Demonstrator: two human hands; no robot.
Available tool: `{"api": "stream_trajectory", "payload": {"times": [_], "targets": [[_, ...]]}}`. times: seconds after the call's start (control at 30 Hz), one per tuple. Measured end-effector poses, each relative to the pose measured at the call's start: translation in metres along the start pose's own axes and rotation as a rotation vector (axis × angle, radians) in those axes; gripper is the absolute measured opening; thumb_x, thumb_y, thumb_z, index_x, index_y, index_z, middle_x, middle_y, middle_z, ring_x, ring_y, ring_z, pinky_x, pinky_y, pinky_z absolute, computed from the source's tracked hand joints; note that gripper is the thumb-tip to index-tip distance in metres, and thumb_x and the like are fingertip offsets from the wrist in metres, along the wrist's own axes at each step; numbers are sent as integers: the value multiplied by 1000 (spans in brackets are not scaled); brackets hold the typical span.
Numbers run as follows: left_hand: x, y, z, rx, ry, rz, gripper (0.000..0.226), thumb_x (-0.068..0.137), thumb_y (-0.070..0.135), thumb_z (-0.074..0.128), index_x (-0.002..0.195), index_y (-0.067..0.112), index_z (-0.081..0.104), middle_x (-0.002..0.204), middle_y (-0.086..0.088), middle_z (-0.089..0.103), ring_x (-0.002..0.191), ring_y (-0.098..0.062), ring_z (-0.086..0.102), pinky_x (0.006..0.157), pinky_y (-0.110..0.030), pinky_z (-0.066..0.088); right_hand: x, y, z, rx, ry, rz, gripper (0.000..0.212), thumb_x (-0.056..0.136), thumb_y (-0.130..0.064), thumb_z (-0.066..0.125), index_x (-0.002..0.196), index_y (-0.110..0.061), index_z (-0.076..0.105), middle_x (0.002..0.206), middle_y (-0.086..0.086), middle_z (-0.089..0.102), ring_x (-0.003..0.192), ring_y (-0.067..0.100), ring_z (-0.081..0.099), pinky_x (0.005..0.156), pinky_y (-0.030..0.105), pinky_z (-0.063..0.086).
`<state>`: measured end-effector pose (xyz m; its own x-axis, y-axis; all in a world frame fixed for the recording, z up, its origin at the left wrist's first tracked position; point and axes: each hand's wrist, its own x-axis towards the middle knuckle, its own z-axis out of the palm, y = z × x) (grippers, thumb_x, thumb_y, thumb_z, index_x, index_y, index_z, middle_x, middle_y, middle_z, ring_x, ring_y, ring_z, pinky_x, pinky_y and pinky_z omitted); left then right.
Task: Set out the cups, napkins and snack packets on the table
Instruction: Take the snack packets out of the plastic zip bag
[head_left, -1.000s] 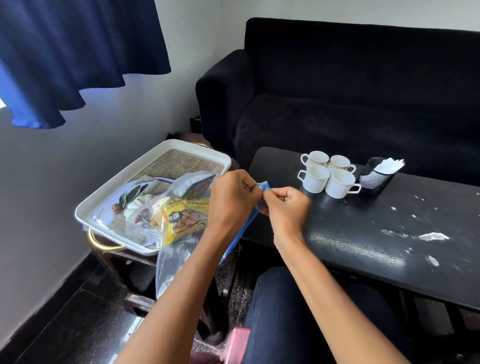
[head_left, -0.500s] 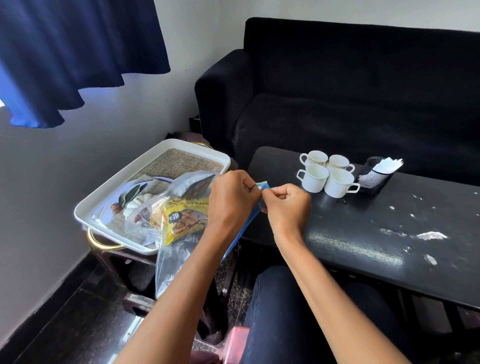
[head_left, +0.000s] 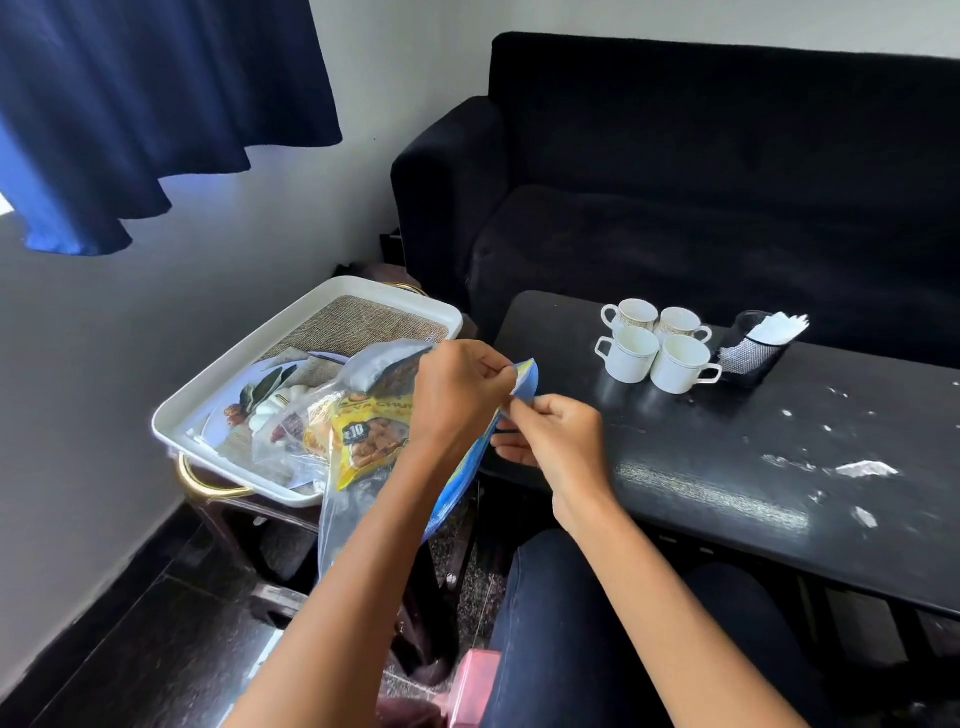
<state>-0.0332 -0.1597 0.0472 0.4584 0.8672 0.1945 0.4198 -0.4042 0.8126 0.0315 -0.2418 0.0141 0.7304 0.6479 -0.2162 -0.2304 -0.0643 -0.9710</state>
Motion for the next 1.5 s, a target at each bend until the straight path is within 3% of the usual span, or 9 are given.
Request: {"api": "stream_trajectory", "payload": {"times": [0.13,0.23,0.4,0.67,0.87,1.13,1.23,1.33,1.5], "targets": [[1,-2,-4,86,-142,-69,9,72,18,70,65,14,73,58,-3,69,60,-18,70,64,-35,60,4,-1,-3,2,72,-6,13,80,-2,66,69,-9,66,64,6,71,58,15,68,54,24,54],[0,-2,-6,126,-247,-128,11,72,16,69,63,12,75,59,-10,70,60,-23,71,62,-36,61,9,-1,-5,0,106,-8,13,79,-1,66,71,-10,66,68,8,71,58,16,68,56,26,54],[-1,-4,-5,168,-200,-63,15,71,14,67,66,1,72,59,-22,60,51,-17,48,62,-37,54,11,0,-4,8,116,-11,11,76,1,67,71,-9,67,69,10,72,58,16,69,55,24,54],[7,-19,-15,-72,-21,-150,19,72,10,68,55,18,68,59,-10,70,53,-21,66,65,-43,61,9,-2,-5,23,184,-20,14,79,3,62,71,-9,64,71,13,70,56,18,69,54,25,55],[7,-16,-9,-90,1,-139,20,71,13,69,53,23,68,56,-5,69,53,-16,66,64,-42,61,-2,1,3,0,-37,101,15,79,-19,75,76,-6,66,66,7,71,58,16,69,52,23,54],[3,-11,-15,50,-387,-296,10,80,12,70,70,14,72,62,-6,68,56,-11,67,57,-28,60,-1,4,2,2,9,94,17,82,0,68,67,-8,66,68,12,68,54,15,64,55,24,55],[5,-16,-14,-10,-331,-310,15,82,5,68,69,12,69,58,-5,67,47,-7,64,55,-27,60,0,4,1,9,22,83,16,83,0,66,69,-8,66,65,9,69,52,13,65,51,21,54],[8,-22,-14,-51,-226,-302,26,81,4,67,57,13,67,51,-7,64,53,-19,67,62,-35,61,4,2,2,18,72,70,15,83,1,64,71,-7,64,70,12,70,58,17,66,53,24,55],[12,-30,-18,-112,-71,-259,26,80,4,64,58,17,65,68,-19,71,64,-31,72,68,-48,60,6,5,3,42,129,64,10,84,2,63,78,-6,65,78,16,71,62,20,69,59,28,57]]}}
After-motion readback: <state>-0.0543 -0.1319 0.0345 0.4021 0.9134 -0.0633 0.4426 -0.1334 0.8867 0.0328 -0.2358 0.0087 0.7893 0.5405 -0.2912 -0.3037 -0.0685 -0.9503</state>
